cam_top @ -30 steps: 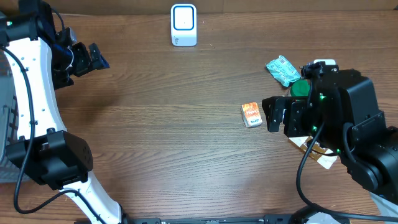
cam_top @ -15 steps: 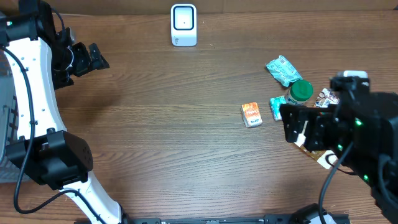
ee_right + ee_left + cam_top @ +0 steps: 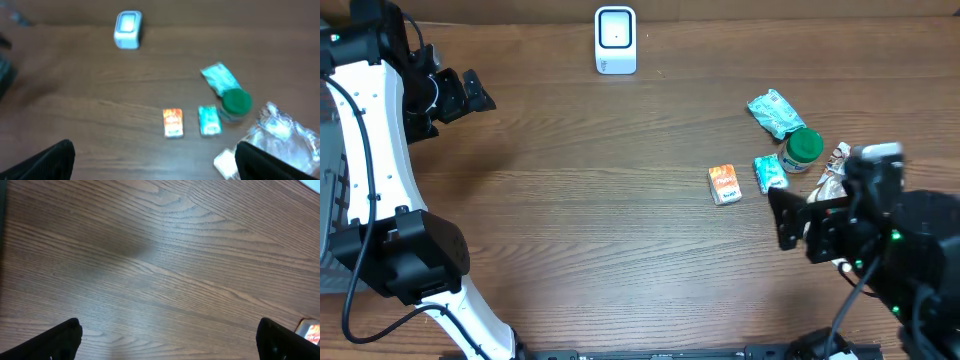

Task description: Scan the item barcode

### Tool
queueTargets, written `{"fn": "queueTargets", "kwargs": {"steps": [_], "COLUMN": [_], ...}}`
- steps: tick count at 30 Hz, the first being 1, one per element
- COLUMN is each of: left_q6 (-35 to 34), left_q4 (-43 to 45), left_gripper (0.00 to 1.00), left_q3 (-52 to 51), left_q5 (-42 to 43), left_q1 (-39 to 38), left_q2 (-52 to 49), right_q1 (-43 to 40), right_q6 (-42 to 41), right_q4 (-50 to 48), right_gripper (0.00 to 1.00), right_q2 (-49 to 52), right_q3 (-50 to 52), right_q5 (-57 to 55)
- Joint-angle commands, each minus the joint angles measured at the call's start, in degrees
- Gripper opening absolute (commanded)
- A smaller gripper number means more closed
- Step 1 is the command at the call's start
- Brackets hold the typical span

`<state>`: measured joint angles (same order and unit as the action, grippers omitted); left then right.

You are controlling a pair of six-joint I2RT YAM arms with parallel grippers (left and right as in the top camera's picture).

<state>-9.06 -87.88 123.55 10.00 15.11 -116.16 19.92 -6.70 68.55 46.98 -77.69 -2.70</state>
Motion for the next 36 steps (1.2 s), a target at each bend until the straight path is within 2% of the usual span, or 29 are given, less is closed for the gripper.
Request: {"fn": "queueTargets", "kwargs": {"steps": [1,3,13,20,28,36], "left_q6": [-0.3,-0.3,-0.3,-0.3,-0.3,-0.3], "left_q4": [0.1,0.1,0.1,0.1,0.1,0.1], "left_gripper": [0.99,1.00,1.00,0.99,1.00,1.00], "left_q3": [0.8,0.8,0.8,0.8,0.8,0.8], "left_q5": [-0.2,-0.2,-0.2,-0.2,-0.2,-0.2], "left_q1": [0.2,0.2,0.2,0.2,0.2,0.2], "left_q2": [0.7,0.7,0.7,0.7,0.7,0.7], "right_q1": [-1.3,-1.8,-5.2,-6.3,-6.3,-6.2], "right_q6": [17.2,20.2,20.0,14.9,12.2,12.3], "right_q4": [-6.3,-11.0,-41.2,-57.0,-60.8,-61.5], "right_gripper": [1.00,1.00,1.00,1.00,1.00,1.00], "right_q2": [-5.4,-8.5,-26.3,-36.5,-44.7,-46.9], "right_q3": [9.9,15.4,46.1,64.1,74.2,75.8], "right_q5": [11.7,14.2,14.4,14.1,14.2,12.6]}}
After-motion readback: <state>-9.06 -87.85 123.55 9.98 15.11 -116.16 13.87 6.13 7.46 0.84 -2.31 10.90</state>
